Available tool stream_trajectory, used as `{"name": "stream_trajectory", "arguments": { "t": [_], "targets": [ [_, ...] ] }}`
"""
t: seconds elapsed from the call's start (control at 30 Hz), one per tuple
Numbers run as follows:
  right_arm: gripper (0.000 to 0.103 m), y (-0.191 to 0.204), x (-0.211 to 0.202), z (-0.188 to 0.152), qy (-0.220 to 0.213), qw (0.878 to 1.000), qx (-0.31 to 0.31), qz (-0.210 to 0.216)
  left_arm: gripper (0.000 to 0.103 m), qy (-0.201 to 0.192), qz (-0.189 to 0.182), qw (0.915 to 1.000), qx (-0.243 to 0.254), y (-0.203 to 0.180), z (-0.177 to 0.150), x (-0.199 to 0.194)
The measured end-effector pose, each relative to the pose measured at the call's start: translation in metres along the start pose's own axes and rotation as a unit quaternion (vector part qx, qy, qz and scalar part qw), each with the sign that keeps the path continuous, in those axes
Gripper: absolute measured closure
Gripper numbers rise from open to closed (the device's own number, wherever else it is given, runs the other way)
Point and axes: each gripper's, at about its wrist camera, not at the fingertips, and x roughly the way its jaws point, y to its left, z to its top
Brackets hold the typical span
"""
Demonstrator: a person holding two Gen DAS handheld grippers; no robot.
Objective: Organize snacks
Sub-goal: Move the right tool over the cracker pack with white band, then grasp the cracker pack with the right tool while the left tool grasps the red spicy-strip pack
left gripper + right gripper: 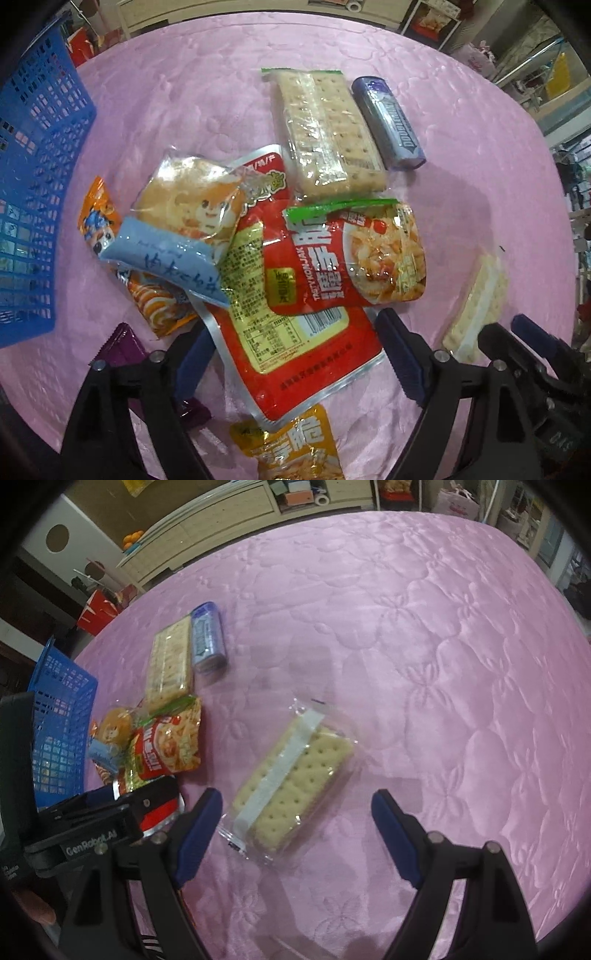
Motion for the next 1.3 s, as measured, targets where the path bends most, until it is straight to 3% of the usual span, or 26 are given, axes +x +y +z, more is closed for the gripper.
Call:
{"name": "stream_trajectory", "arguments": {
  "t": [0.1,0.2,0.43,0.53,0.63,0.83,0.87,0.9,1.07,1.2,1.3],
  "targets": [
    [0.017,-0.005,0.001,0.000,0.006,1.000,0.007,-0.010,0.016,0.001,0.030,0.9995,0.008,-0.016,0.002,0.006],
    [0.017,-0.007,0.001,0.000,0.008,1.000,0.013,-0.016,0.001,0.001,0.044,0.9989,0.015,-0.023,-0.001,0.014],
    [0.017,-0.008,0.002,-0.001,0.017,0.999,0.031,-0.024,0.001,-0.018,0.041,0.9986,0.030,-0.033,-0.008,0.014],
    [0.017,-0.010,0.003,-0.003,0.020,0.999,0.040,-0.024,0.013,-0.019,0.040,0.9984,0.035,-0.031,-0.012,0.009],
    [0.017,-0.011,0.005,0.001,0.024,0.998,0.052,-0.020,0.041,-0.025,0.034,0.9984,0.037,-0.023,-0.021,-0.004],
    [0.017,-0.003,0.008,0.005,0.029,0.997,0.074,-0.015,0.060,-0.016,-0.009,0.9996,0.021,-0.002,-0.018,-0.011],
    [0.017,-0.002,0.009,0.006,0.031,0.996,0.078,-0.018,0.085,-0.021,0.000,0.9996,0.021,0.002,-0.018,-0.013],
    [0.017,-0.001,0.010,0.006,0.033,0.996,0.080,-0.019,0.087,-0.024,0.011,0.9995,0.020,0.010,-0.018,-0.013],
    [0.017,0.010,0.017,0.011,0.038,0.996,0.079,-0.029,0.092,-0.019,-0.057,0.9982,0.006,0.037,-0.018,-0.013],
    [0.018,0.020,0.023,0.014,0.045,0.995,0.069,-0.063,0.093,-0.018,-0.078,0.9968,0.006,0.048,-0.019,-0.013],
    [0.034,0.029,0.024,0.016,0.042,0.994,0.047,-0.092,0.094,-0.019,-0.092,0.9956,0.005,0.061,-0.020,-0.014]
  ]
}}
